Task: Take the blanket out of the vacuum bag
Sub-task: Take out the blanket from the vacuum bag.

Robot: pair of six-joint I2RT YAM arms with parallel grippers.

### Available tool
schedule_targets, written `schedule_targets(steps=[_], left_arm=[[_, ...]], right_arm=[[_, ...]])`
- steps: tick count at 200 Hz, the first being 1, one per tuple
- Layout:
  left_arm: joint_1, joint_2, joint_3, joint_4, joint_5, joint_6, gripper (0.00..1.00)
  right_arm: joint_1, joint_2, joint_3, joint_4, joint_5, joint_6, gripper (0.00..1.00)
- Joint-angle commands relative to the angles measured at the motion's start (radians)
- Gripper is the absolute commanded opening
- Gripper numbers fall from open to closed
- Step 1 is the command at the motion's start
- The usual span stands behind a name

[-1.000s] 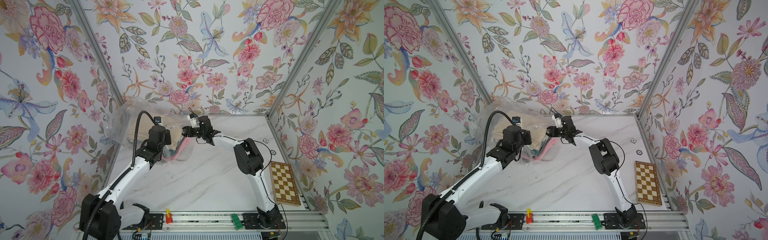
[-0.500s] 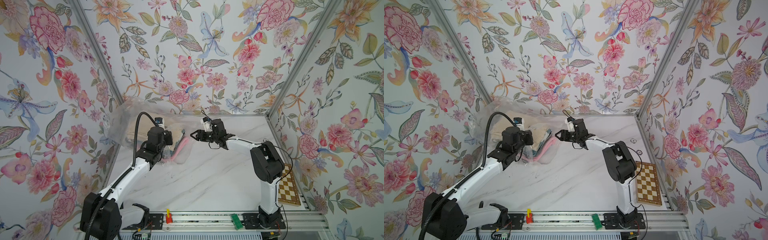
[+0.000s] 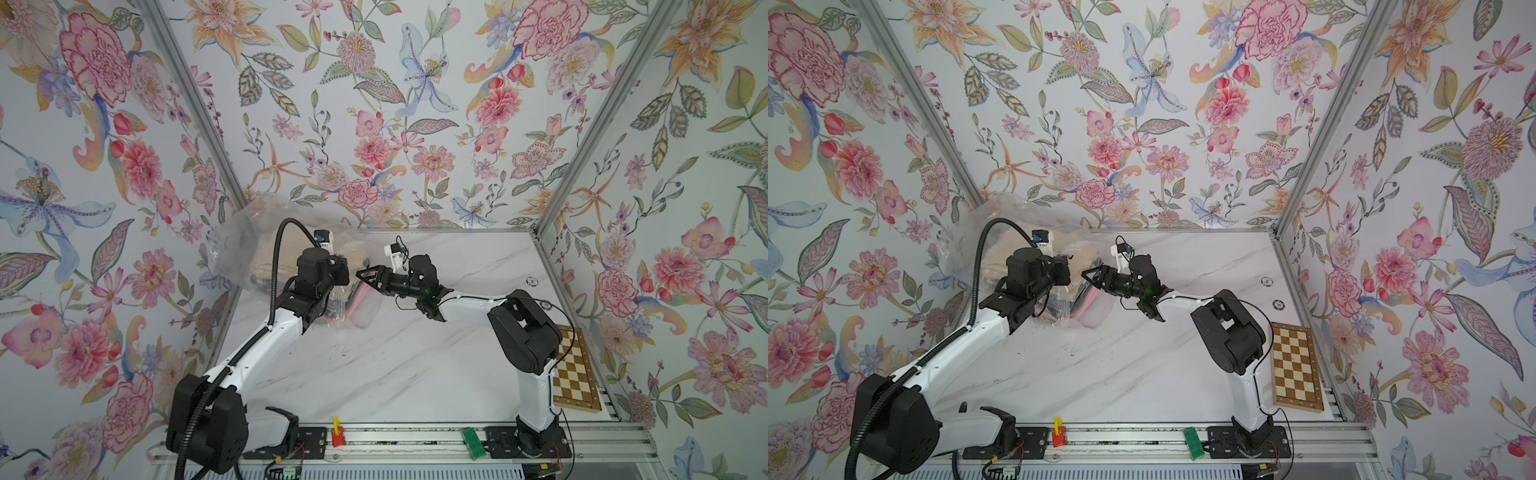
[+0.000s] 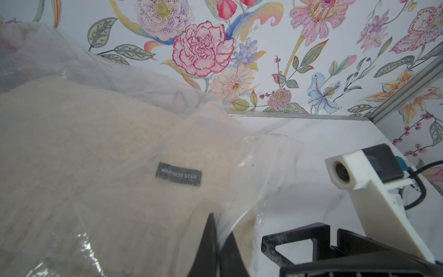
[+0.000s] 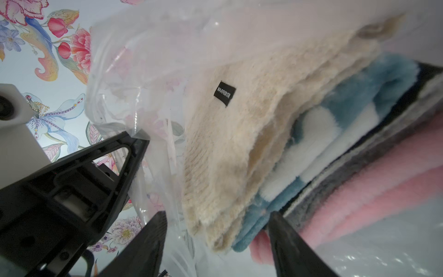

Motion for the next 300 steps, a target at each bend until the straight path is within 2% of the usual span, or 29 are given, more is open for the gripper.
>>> schedule_targets(steps=[1,203,300], left_arm=[[0.010,-0.009,-0.002,0.047,0.015,-0.003,0.00],[0.012,-0.015,-0.028,0.058,0.045,-0.015,0.00],[0.012,-0.008,-0.036,0.062,0.054,-0.009,0.00]], right_arm=[[0.004,0.035,0.061,0.006,0.021,0.046,0.69],[0.006,0.167,0.200,-0.063,0.008,0.069,0.69],[0.015,0.228,0.332,-0.158,-0.007,0.055,0.69]])
